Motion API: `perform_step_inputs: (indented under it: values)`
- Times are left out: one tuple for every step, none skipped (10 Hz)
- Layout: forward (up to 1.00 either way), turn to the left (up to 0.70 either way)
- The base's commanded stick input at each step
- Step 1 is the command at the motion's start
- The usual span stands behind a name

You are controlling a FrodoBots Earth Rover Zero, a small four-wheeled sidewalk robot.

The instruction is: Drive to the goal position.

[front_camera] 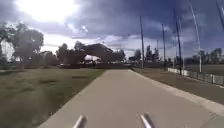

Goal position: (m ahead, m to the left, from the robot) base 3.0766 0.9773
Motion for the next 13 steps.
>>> perform_step_inputs:
  values:
    - [1.00,0.00]
    - [1.00,0.00]
    - [1.00,0.00]
    - [1.00,0.00]
    - [1.00,0.00]
    - [1.00,0.00]
    - [1.00,0.00]
    - [1.00,0.00]
    - [1.00,0.00]
    - [1.00,0.00]
    - [1.00,0.00]
    - [1.00,0.00]
    - [1.00,0.00]
